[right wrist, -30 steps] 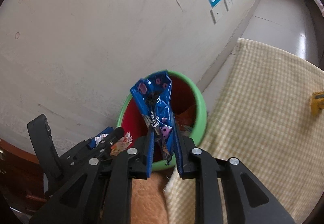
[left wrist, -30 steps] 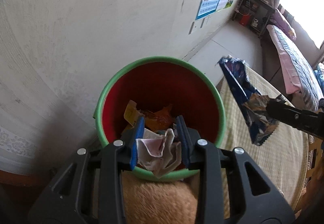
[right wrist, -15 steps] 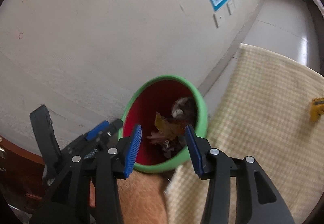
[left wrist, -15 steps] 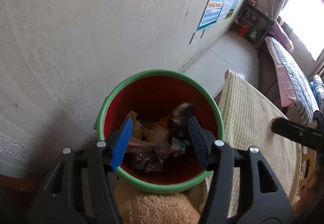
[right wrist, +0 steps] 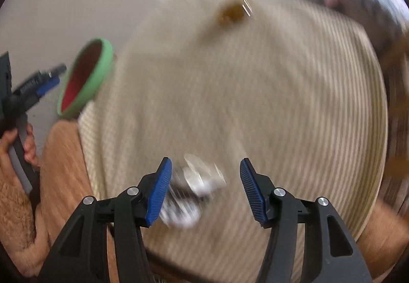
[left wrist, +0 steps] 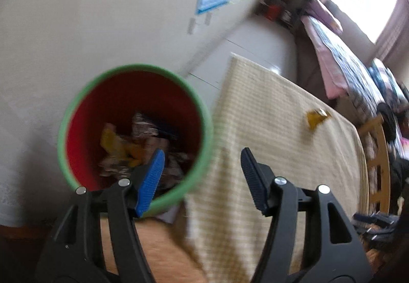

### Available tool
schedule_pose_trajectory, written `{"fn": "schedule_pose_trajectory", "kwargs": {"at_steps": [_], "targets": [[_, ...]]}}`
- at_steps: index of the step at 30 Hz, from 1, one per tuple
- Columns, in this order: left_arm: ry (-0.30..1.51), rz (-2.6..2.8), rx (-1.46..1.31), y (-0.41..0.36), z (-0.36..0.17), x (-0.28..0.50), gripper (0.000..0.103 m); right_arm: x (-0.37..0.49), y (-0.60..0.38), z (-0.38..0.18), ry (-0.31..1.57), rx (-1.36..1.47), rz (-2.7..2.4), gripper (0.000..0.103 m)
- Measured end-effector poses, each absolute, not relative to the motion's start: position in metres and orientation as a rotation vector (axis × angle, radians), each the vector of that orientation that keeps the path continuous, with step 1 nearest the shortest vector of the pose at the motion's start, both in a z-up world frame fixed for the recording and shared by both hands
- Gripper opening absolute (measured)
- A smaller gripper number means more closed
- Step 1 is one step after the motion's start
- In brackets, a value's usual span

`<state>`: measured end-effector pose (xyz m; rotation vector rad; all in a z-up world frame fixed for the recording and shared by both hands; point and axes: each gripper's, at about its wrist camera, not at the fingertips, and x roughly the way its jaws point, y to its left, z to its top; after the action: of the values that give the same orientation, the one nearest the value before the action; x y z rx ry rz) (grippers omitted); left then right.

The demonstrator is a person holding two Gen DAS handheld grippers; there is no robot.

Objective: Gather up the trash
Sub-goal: 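Grasp the yellow snack wrapper with the left gripper while the right grasps the white printed paper cup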

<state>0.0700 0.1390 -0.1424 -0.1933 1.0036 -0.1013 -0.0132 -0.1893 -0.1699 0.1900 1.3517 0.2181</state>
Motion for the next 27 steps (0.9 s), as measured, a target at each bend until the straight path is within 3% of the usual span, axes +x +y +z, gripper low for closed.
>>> {"fn": "schedule_pose_trajectory", "kwargs": {"at_steps": [3,4,5,8,9,11,12,17,19,27], "targets": [[1.021,-0.161,-0.172,0.105,-0.144,0.076,0.059,-0.021,-0.184,-0.184,1.387,0.199,0.255,0.055],[1.025,-0.176,-0.168,0.096,-0.144,0.078,0.059,-0.020,-0.179,-0.185,1.387,0.183,0.275,0.057],[1.029,-0.194,-0.161,0.082,-0.144,0.080,0.059,-0.019,-0.168,-0.189,1.398,0.147,0.301,0.067],[1.028,-0.229,-0.133,0.054,-0.142,0.086,0.063,-0.017,-0.151,-0.205,1.450,0.086,0.346,0.069],[1.024,-0.242,-0.108,0.042,-0.140,0.088,0.064,-0.018,-0.146,-0.212,1.467,0.069,0.358,0.067],[1.011,-0.262,-0.059,0.020,-0.140,0.094,0.067,-0.021,-0.143,-0.221,1.475,0.045,0.364,0.051],[1.008,-0.276,-0.034,0.007,-0.141,0.098,0.067,-0.022,-0.145,-0.222,1.464,0.055,0.372,0.049],[1.010,-0.337,0.080,-0.046,-0.155,0.128,0.068,-0.013,-0.174,-0.183,1.257,0.192,0.335,0.048],[1.016,-0.367,0.155,-0.073,-0.167,0.147,0.072,-0.010,-0.201,-0.171,1.182,0.305,0.285,0.049],[1.034,-0.415,0.408,-0.147,-0.206,0.196,0.075,-0.008,-0.246,-0.170,1.144,0.509,0.221,0.050]]}}
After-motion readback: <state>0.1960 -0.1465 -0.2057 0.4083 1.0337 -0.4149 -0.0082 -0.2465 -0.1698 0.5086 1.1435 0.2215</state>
